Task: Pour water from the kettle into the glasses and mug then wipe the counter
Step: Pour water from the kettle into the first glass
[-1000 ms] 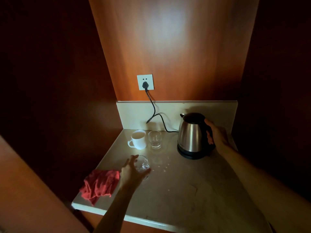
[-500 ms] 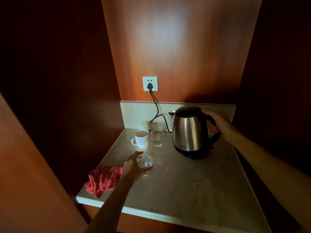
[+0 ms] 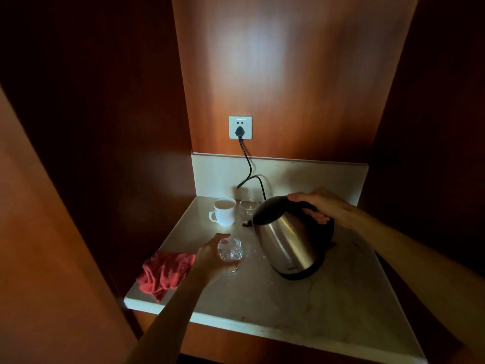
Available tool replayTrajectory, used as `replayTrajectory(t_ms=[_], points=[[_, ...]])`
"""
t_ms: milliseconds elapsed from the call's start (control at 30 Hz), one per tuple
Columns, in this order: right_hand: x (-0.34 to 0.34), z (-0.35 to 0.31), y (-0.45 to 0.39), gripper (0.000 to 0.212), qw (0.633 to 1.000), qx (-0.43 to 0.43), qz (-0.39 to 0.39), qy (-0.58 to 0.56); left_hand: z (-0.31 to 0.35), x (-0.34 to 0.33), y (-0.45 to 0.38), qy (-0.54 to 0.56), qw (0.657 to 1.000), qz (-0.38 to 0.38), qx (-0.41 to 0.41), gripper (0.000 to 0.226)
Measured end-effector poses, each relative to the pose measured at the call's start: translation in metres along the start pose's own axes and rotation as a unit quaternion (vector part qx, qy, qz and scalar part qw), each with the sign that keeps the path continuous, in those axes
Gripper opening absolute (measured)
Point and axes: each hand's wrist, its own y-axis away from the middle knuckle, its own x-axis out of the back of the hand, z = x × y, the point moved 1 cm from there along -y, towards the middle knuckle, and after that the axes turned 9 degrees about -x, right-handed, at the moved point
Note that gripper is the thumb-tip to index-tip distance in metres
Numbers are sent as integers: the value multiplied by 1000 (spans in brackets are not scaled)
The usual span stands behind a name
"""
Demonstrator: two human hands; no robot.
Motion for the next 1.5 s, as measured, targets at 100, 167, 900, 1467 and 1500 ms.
replayTrajectory(t_ms=[100,167,900,1467,1500], points=[[-7,-5,-1,61,999,-10,-3,35,1,2,1,0,1000,-7,-1,85],[-11,-8,-2,60,998,-20,1,55,2,3,1,5,1000,-9,-5,83],[-35,-28,-20,58,986,-52,-27,157,-3,1,3,10,1000,6,-27,82],[-39,-48,-24,59,975,-67,-44,208,-3,1,3,16,999,-1,-30,82],[-39,-50,-24,58,975,-67,-43,209,-4,1,3,17,999,0,-30,82]])
